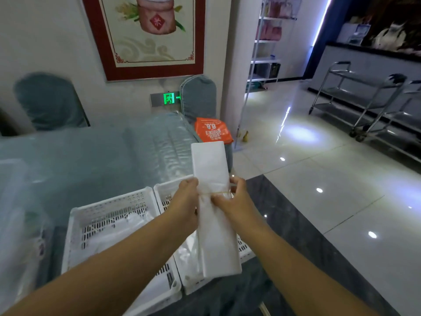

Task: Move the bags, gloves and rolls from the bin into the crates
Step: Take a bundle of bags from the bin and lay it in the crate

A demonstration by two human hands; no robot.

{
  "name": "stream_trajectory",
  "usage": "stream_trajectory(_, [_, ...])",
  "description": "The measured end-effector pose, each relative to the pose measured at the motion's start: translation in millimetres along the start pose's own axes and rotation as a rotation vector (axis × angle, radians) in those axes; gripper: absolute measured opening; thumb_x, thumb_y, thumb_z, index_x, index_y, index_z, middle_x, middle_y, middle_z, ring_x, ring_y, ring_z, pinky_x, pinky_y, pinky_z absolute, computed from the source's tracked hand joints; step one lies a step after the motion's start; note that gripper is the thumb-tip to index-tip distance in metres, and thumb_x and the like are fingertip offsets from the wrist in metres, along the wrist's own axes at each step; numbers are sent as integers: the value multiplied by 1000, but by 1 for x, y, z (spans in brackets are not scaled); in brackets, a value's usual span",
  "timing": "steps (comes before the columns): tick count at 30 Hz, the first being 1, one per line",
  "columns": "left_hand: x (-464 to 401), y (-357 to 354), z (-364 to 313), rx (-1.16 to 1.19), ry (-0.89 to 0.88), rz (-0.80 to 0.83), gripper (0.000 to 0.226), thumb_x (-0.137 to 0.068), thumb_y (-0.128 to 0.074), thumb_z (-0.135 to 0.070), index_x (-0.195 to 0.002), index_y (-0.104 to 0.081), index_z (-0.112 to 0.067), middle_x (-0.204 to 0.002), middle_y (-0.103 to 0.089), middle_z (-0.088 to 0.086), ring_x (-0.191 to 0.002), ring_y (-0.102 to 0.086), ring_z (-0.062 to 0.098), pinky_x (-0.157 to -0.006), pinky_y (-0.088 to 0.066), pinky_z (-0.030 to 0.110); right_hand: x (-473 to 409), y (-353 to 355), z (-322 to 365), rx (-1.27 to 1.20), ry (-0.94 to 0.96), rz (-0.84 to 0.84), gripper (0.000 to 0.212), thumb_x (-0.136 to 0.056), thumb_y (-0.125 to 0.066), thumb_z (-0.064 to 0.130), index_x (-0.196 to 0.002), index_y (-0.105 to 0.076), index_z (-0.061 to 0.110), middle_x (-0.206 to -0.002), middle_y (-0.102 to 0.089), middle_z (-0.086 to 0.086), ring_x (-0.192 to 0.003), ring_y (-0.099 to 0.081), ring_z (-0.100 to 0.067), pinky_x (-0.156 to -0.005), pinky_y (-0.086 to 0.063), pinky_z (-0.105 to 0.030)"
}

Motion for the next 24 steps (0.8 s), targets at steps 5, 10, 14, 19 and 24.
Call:
stream_trajectory(5, [-33,-6,19,32,44,41,24,-87,-49,-3,-100,-63,-18,-75,-73,3,-58,-67,16,-47,-54,27,-29,11,-26,-18,-96,-28,43,-76,-74,23,-103,-40,27,-99,-54,11,-88,-58,-8,-67,-49,-24])
stream_trajectory(10, [-74,-18,30,80,122,139,19,-88,-55,-4,-102,-57,-16,-84,-72,8,-68,-67,20,-63,-58,35,-68,21,-39,93,-165,-46,34,-78,-71,21,-102,-47,21,-98,-58,5,-85,-59,-10,-71,-51,-27])
stream_trajectory(14, [-119,2,32,-459,-21,154,34,-91,-46,-4,-122,-37,-15,-121,-59,9,-88,-63,20,-66,-53,28,-104,39,-45,160,-180,-115,33,-77,-72,10,-98,-48,15,-95,-58,1,-80,-57,-9,-65,-46,-22])
stream_trajectory(19, [-148,31,65,-1626,-450,505,52,-88,-40,1,-133,-43,-24,-139,-48,1,-122,-47,20,-99,-39,32,-132,43,-61,308,-186,-146,36,-79,-72,16,-103,-45,18,-96,-55,4,-84,-57,-12,-67,-47,-24])
stream_trajectory(24, [-151,34,98,-1962,-830,908,45,-81,-50,-4,-124,-53,-17,-123,-58,6,-115,-49,25,-104,-31,35,-131,11,-92,488,-133,-66,31,-77,-69,19,-96,-45,24,-88,-53,11,-77,-55,-7,-68,-49,-27])
Point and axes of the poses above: each hand's wrist, its own x-axis away from the middle knuckle, its own y-axis out of the back of the hand, z = x × y, the point moved 4 cm from there along -x, towards the middle knuckle
